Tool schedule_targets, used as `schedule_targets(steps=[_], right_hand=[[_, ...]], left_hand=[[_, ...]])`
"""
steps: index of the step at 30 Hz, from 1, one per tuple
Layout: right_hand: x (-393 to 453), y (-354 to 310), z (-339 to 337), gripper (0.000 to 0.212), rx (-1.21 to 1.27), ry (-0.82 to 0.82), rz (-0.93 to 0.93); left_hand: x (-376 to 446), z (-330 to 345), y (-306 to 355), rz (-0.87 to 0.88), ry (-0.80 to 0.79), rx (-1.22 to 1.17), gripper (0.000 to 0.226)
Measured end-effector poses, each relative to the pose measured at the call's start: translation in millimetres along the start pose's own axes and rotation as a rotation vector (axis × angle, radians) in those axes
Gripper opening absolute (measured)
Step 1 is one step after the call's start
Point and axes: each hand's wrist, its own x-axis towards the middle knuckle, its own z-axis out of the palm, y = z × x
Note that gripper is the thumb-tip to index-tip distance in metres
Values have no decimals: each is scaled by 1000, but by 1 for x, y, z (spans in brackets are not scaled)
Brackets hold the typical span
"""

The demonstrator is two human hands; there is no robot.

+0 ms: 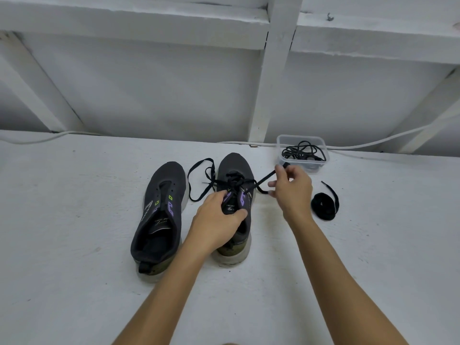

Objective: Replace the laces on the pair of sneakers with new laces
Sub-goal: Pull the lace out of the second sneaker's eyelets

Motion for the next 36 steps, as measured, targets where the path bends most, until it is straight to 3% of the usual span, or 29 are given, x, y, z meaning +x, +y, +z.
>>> schedule_targets(steps=[4, 6, 9, 14, 19, 21, 24, 26, 31, 36], right_hand=[[-14, 2, -2, 29, -189, -475, 87], [-23, 6, 3, 21, -245, -576, -3], [-21, 8, 9, 21, -251, -498, -87], [-7, 5, 8, 18, 79, -131, -7], [-12, 17, 5, 22, 142, 23, 124], [-14, 17, 3, 27, 173, -45, 204], [-21, 17, -1, 34, 49, -368, 220], [-28, 17, -2, 25, -25, -518, 160], [-30, 19, 3, 11, -112, -498, -4], [-30, 17, 1, 14, -43, -507, 45]], left_hand=[[0, 0, 0, 6, 18, 16, 53], [1, 1, 0, 11, 22, 30, 51], [1, 0, 0, 11, 17, 32, 49], [-1, 0, 2, 7, 13, 17, 45], [-2, -1, 2, -8, 15, 5, 56], [-2, -1, 1, 0, 10, -3, 51], [0, 0, 1, 9, 16, -5, 46], [1, 0, -1, 10, 22, 7, 49], [0, 0, 0, 26, 25, 12, 50], [1, -7, 5, 104, 30, 7, 41]])
